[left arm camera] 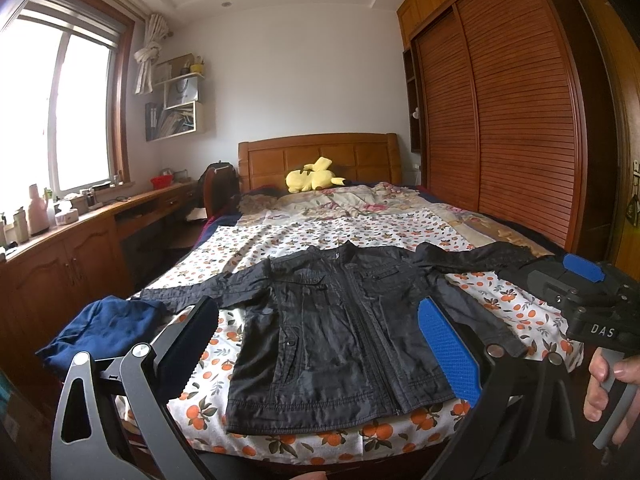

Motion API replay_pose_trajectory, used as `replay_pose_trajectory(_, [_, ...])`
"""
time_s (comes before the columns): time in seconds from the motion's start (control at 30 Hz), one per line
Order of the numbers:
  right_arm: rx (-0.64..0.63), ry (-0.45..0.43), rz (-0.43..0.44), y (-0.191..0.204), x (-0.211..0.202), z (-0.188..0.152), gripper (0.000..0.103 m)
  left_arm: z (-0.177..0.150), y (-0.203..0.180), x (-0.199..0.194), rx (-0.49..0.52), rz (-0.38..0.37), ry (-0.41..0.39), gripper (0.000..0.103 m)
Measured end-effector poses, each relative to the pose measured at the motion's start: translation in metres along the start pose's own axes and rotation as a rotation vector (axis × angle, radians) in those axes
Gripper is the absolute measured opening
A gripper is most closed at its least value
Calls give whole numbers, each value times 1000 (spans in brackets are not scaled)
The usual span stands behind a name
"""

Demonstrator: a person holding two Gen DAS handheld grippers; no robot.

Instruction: Fold large clothes

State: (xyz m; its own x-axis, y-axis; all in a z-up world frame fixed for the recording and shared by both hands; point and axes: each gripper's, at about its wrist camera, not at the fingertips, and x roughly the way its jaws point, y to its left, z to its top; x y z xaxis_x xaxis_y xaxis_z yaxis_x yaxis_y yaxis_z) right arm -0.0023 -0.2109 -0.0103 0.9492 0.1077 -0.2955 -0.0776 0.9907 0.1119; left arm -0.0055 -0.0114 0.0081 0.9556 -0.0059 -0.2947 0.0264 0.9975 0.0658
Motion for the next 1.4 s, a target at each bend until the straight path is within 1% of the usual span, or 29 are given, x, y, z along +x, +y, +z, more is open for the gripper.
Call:
replay_pose_trajectory(0.4, [2, 9, 1, -5, 3, -5, 96, -1, 4, 5, -5, 0, 16, 101])
replay_pose_trajectory(0.63, [2, 41, 13, -2, 18, -13, 96, -11, 10, 22, -9, 1, 46, 101])
replay_pose_trajectory(1.0, [-20, 87, 33, 12, 57, -24, 96, -31, 26, 64, -7, 12, 97, 101])
replay_pose_trajectory(1.23, [-35, 110, 62, 18, 92, -27, 96, -49, 36, 101, 4, 19, 150, 101])
replay_pose_trajectory(1.4, [-45, 128, 81, 23, 124, -31, 96, -65, 41, 135, 9, 14, 192, 101])
